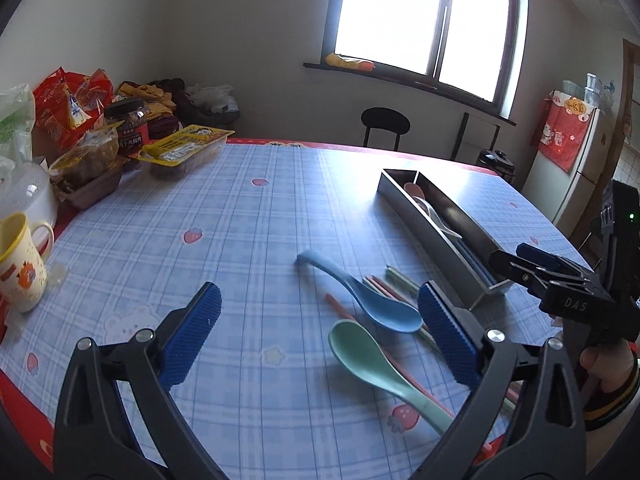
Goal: Organize utensils
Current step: 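Lower the left tool toward the mint spoon while the right tool lowers over a pink chopstick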
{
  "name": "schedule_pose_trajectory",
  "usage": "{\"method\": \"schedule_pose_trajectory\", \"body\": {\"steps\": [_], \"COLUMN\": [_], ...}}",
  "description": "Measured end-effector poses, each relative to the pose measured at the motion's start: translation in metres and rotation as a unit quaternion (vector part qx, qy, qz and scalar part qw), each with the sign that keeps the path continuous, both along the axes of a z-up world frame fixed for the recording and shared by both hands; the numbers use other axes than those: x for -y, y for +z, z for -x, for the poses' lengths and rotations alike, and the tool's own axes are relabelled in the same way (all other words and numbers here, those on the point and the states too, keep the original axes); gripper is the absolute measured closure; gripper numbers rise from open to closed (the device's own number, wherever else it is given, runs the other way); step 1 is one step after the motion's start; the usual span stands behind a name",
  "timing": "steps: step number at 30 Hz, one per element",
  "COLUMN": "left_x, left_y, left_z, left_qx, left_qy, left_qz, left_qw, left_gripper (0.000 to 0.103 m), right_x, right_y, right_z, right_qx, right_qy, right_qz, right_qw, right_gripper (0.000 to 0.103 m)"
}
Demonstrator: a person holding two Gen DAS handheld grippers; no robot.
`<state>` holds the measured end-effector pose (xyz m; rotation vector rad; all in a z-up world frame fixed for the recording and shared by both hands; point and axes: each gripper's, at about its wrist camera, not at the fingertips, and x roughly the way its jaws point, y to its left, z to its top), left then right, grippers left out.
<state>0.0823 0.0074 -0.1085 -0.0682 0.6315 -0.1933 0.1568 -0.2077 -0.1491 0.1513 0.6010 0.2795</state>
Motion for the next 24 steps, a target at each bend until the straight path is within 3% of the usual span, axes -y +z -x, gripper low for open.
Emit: {"method": "schedule_pose_trajectory", "body": {"steps": [5, 7, 11, 13, 16, 24], "left_x": [0.002, 0.005, 0.011, 0.013, 0.017, 0.016], "left_y": [-0.016, -0.021, -0.029, -0.032, -0.035, -0.043], "left_z": [0.014, 0.018, 0.027, 0.029, 0.028, 0.026], "left_qx": [-0.014, -0.02, -0.026, -0.029, -0.034, -0.045], "left_qy": [-0.014, -0.02, -0.033, -0.038, -0.04, -0.049], "left_qz": [0.029, 0.035, 0.04, 0.037, 0.026, 0.032], "left_qw": [0.9994, 0.999, 0.9983, 0.9982, 0.9983, 0.9973], "left_gripper": [0.006, 0.006, 0.008, 0.016, 0.034, 0.043], "right_x": [-0.006, -0.007, -0.008, -0.013, -0.026, -0.048], "right_y": [0.002, 0.0, -0.01, -0.016, -0.022, -0.034], "right_z": [0.02, 0.027, 0.036, 0.04, 0.042, 0.036], "right_qx": [-0.014, -0.026, -0.054, -0.065, -0.074, -0.097], "right_qy": [0.033, 0.048, 0.079, 0.1, 0.127, 0.164], "right_qz": [0.009, 0.027, 0.039, 0.044, 0.062, 0.114], "right_qw": [0.999, 0.998, 0.995, 0.992, 0.987, 0.975], "right_gripper": [0.008, 0.028, 0.051, 0.072, 0.089, 0.096]}}
